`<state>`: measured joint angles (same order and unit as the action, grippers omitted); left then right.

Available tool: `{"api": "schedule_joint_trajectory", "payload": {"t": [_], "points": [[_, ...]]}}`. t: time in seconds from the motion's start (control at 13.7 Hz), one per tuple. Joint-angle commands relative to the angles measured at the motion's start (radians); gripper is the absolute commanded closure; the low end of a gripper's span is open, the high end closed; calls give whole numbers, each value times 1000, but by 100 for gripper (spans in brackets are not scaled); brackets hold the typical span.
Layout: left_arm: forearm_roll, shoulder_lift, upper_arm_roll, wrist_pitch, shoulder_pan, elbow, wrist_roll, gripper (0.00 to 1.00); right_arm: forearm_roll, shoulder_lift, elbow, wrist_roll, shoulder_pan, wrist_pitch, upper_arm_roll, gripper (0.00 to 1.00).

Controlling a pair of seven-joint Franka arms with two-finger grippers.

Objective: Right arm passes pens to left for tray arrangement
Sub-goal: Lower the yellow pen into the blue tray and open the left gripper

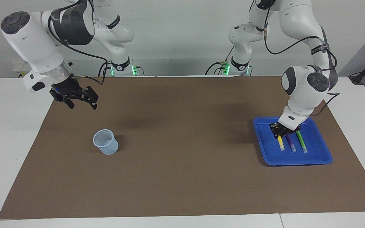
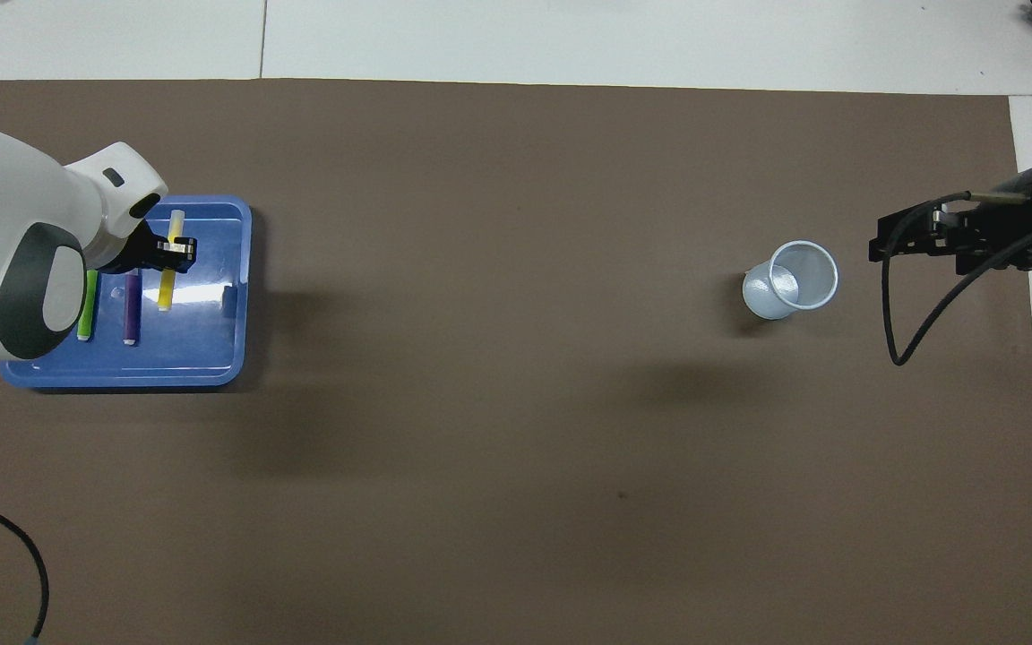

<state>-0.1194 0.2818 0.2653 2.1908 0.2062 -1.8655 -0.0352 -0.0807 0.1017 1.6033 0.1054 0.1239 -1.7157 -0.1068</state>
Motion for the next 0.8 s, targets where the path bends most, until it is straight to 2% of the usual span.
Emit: {"api": "schedule_joint_trajectory", "payload": {"t": [0.0, 0.66, 0.73], "points": [[-19, -6, 5, 96, 27, -90, 20, 100, 25, -27, 27, -3, 8, 5, -5, 0], [-19, 2, 5, 185, 45, -173, 9, 100, 25, -27, 27, -3, 5, 7, -7, 0], [-19, 2, 6, 187, 47, -175, 9, 82, 25, -27, 27, -3, 5, 7, -5, 0]]}}
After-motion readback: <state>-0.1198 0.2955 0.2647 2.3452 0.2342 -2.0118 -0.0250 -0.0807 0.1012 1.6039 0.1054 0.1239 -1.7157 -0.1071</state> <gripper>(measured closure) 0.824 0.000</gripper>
